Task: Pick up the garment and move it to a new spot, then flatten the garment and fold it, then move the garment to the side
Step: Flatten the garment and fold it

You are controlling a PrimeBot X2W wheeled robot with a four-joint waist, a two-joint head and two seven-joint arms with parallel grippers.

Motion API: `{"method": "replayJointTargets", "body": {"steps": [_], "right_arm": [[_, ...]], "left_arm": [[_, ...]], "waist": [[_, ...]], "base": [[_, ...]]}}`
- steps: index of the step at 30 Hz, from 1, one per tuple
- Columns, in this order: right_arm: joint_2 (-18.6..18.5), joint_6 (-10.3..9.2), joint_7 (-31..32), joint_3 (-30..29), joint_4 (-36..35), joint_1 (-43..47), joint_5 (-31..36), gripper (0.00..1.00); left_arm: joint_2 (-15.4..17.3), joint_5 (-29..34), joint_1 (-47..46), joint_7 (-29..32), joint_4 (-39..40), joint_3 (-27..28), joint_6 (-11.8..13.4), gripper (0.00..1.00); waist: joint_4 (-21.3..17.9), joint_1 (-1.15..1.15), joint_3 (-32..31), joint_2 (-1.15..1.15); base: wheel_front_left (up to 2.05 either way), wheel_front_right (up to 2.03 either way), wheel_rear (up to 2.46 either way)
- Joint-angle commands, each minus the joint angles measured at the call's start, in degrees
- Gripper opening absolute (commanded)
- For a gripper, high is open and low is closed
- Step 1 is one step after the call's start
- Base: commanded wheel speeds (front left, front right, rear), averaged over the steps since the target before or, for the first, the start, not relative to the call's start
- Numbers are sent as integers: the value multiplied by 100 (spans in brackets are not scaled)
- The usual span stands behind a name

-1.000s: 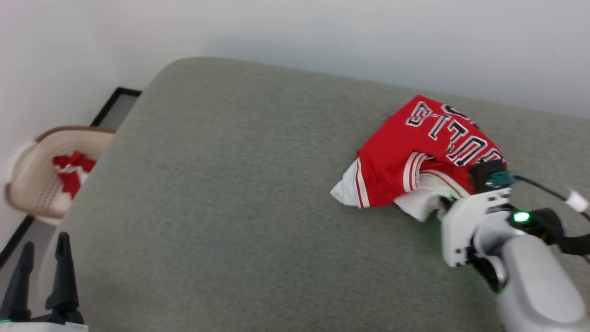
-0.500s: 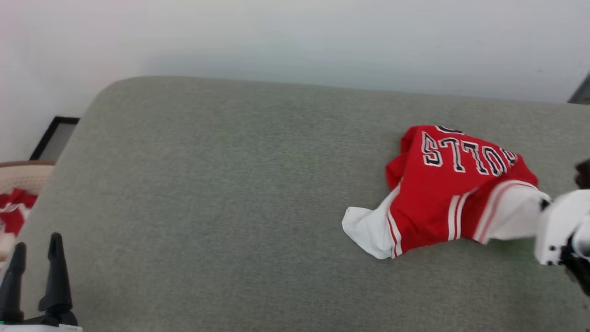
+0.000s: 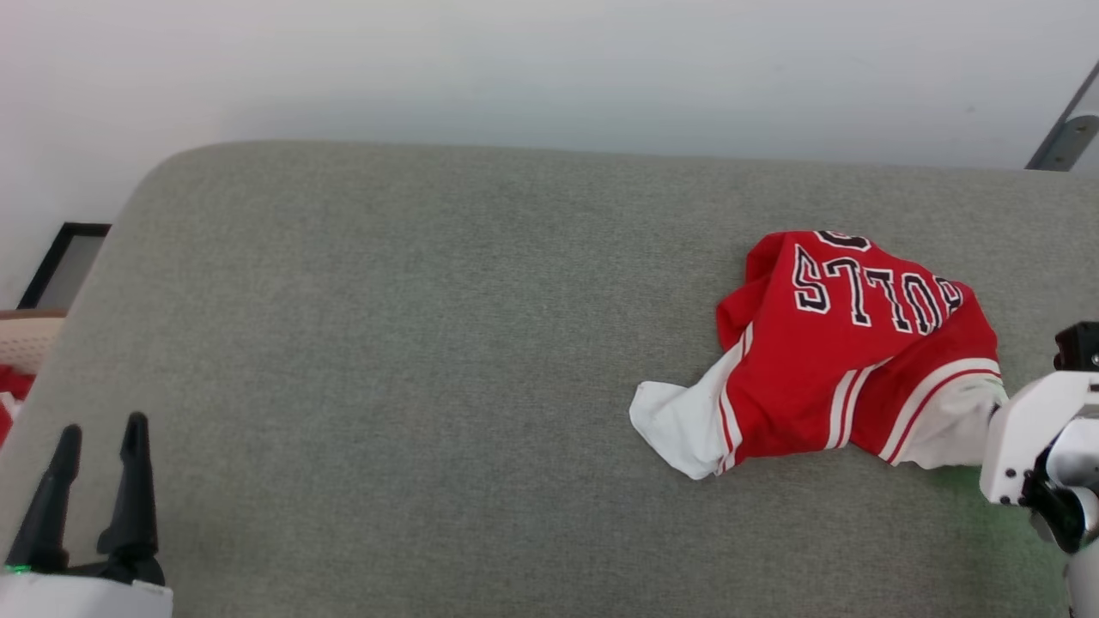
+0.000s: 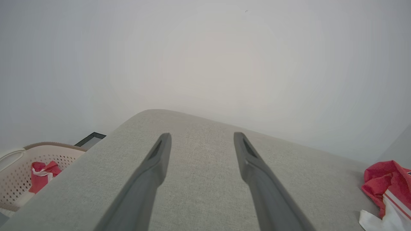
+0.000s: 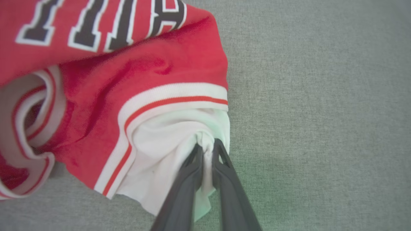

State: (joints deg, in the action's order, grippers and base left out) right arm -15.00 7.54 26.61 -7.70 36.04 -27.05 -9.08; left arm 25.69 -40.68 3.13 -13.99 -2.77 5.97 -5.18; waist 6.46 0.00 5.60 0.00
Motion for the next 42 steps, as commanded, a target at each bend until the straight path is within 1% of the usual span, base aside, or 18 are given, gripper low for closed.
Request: {"method": "replayJointTargets", "body": {"steps": [1, 5, 10, 13, 18, 24, 26, 29, 33, 35, 42], "right_arm": [[29, -10, -45, 5, 25, -55, 11, 100], [90, -9, -30, -17, 81, -208, -12, 100], [215, -9, -202, 42, -269, -277, -130, 100], [323, -9, -398, 11, -579, -183, -183, 100], [639, -10, -778, -20, -1205, 48, -267, 100], [994, -9, -1367, -46, -1844, 335, -189, 100], [1069, -9, -1540, -6, -1967, 411, -195, 100], [1154, -9, -1810, 28, -2121, 438, -244, 100], [1211, -9, -2154, 130, -2258, 391, -279, 100], [1216, -9, -2306, 208, -2257, 353, -418, 100], [1217, -9, -2690, 468, -2047, 179, -783, 100]], "left_arm": [[40, 24, -60, 6, 3, -5, -35, 100], [224, 10, -202, 238, 89, -163, -91, 100], [553, -126, -519, 756, 305, -347, -139, 100], [770, -198, -769, 1228, 543, -548, -167, 100], [971, -428, -1318, 2198, 991, -1064, -187, 100], [988, -859, -2135, 3289, 1006, -1780, -212, 100], [1095, -837, -2392, 3574, 903, -2017, -223, 100], [1045, -1006, -2699, 3944, 728, -2361, -233, 100], [1063, -1084, -3082, 4262, 643, -2820, -229, 100], [1060, -1144, -3258, 4364, 631, -3018, -231, 100], [1063, -1321, -3702, 4604, 558, -3563, -232, 100]], "waist": [[-35, 0, -3, 0], [-148, 0, -40, 0], [-374, 0, -49, 0], [-534, 0, -33, 0], [-810, 0, 62, 0], [-1124, 0, 249, 0], [-1229, 0, 329, 0], [-1385, 0, 468, 0], [-1578, 0, 714, 0], [-1663, 0, 847, 0], [-1911, 0, 1230, 0]], "base": [[0, 0, 0], [0, 0, 0], [0, 0, 0], [0, 0, 0], [0, 0, 0], [0, 0, 0], [0, 0, 0], [0, 0, 0], [0, 0, 0], [0, 0, 0], [0, 0, 0]]}}
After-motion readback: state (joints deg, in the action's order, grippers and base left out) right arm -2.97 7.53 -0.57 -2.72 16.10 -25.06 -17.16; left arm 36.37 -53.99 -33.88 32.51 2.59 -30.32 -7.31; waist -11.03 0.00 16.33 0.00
